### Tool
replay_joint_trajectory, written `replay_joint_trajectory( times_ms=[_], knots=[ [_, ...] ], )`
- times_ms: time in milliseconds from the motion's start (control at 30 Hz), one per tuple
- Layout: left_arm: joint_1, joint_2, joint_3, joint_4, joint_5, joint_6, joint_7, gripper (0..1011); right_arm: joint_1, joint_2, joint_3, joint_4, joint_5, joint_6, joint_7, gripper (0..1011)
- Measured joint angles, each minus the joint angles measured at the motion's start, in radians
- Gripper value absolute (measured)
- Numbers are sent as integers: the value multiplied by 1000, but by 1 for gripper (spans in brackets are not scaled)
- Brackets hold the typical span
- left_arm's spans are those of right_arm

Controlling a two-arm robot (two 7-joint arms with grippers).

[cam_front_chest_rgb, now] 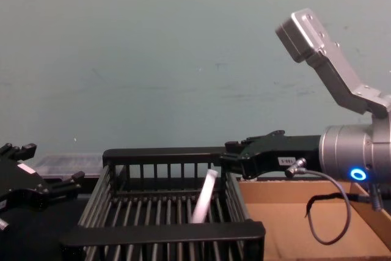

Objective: Pick up the white tape and place it into the black box , Pick up the silver tape and place it into the brown box.

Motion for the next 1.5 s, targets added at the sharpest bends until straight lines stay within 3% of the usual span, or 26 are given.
replay_joint_trajectory(
  times_ms=[167,200,333,433,733,1133,1300,1500],
  knots=[
    [0,0,0,0,0,0,0,1001,-1,0,0,-1,0,1,0,458],
    [0,0,0,0,0,0,0,1001,-1,1,0,-1,0,1,0,526],
    [0,0,0,0,0,0,0,1001,-1,1,0,-1,0,1,0,602],
    [0,0,0,0,0,0,0,1002,-1,1,0,-1,0,1,0,743],
    [0,0,0,0,0,0,0,1002,-1,1,0,-1,1,2,0,983],
    [0,0,0,0,0,0,0,1002,-6,3,3,-11,1,6,-9,1002],
    [0,0,0,0,0,0,0,1001,-23,16,16,-46,3,15,-20,1002],
    [0,0,0,0,0,0,0,1001,-82,65,42,-148,24,40,-24,1002]
  ],
)
